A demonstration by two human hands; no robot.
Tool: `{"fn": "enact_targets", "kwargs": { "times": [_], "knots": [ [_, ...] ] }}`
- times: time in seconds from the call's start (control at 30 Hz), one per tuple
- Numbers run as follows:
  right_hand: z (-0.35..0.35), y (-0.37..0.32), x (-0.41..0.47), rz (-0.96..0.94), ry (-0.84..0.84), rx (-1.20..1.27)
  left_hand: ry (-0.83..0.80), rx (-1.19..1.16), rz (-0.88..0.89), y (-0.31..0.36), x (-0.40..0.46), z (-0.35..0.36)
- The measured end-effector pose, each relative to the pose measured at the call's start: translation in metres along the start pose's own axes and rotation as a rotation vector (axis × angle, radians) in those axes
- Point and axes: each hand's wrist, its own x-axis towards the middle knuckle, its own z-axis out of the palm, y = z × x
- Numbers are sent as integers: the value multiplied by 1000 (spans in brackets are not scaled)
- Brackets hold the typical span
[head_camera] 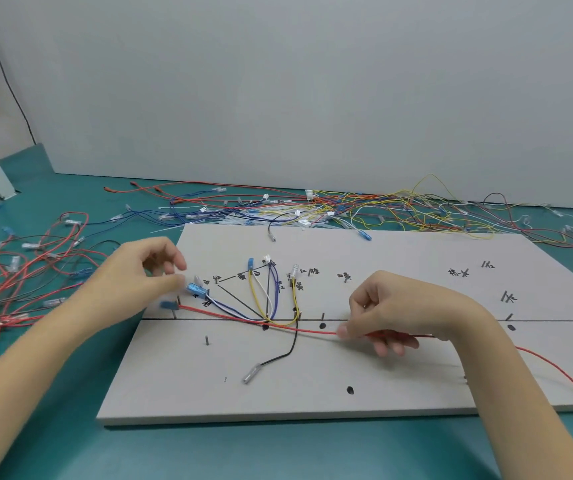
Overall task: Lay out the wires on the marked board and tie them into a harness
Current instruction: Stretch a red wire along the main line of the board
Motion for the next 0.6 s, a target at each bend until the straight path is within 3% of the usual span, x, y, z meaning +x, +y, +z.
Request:
{"fn": "enact_targets", "kwargs": {
  "times": [0.1, 0.2, 0.3, 0.43, 0.6],
  "knots": [
    [-5, 4, -2, 50, 45, -14, 61, -26, 110, 9, -5, 16],
    [-9, 8, -4, 112, 47, -29, 4, 55, 229, 22, -10, 31],
    [-14, 13, -5, 170, 75, -56, -54, 55, 210, 34, -12, 43],
    [-22, 18, -10, 246, 113, -79, -50, 276, 246, 48, -14, 52],
    [-26, 23, -7, 284, 223, -123, -239, 204, 340, 79, -14, 80]
  ]
}}
